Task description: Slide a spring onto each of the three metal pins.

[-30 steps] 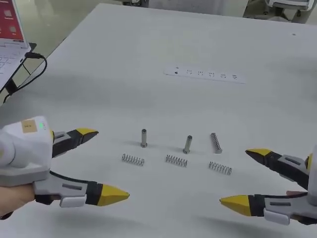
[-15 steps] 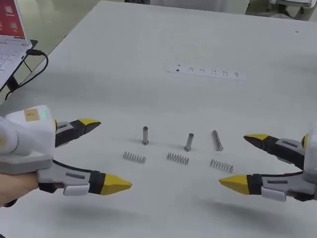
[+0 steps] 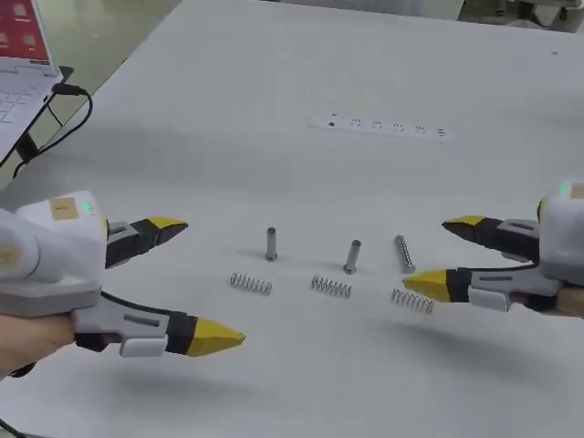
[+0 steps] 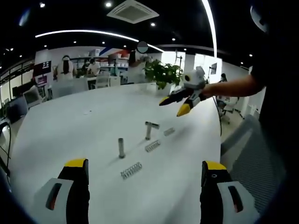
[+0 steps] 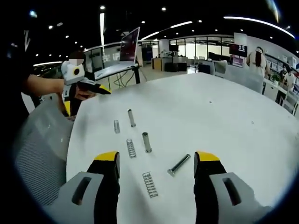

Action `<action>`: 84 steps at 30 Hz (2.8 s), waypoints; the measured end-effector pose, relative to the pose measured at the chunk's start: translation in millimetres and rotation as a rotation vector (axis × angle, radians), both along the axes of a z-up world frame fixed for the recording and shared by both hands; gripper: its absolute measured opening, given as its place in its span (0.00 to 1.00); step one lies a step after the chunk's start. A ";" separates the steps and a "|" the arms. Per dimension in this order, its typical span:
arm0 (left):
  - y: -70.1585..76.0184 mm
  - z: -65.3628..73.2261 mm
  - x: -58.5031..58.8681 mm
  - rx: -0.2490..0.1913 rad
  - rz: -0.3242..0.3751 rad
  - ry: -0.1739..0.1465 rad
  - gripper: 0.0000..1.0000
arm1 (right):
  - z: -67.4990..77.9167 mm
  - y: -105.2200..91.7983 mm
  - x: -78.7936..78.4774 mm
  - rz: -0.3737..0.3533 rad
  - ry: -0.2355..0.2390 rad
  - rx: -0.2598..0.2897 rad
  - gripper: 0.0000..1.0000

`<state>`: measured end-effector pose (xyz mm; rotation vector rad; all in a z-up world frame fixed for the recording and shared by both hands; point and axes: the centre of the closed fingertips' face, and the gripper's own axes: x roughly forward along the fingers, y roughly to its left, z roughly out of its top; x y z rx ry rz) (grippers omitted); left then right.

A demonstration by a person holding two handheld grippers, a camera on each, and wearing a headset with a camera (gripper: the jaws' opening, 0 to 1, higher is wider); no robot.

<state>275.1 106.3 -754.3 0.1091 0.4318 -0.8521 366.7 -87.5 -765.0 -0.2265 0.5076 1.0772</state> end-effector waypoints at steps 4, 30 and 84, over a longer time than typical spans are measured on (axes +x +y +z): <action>-0.3 -0.4 -0.4 -0.001 -0.002 0.003 0.98 | -5.3 1.3 15.8 -0.019 0.008 -0.043 0.59; 2.7 -0.5 -2.0 0.001 0.008 0.009 0.98 | -55.5 -2.7 55.7 -0.204 0.263 -0.181 0.19; 7.7 -7.1 -2.8 0.006 0.024 0.027 0.98 | -73.2 -12.7 53.8 -0.374 0.341 -0.235 0.05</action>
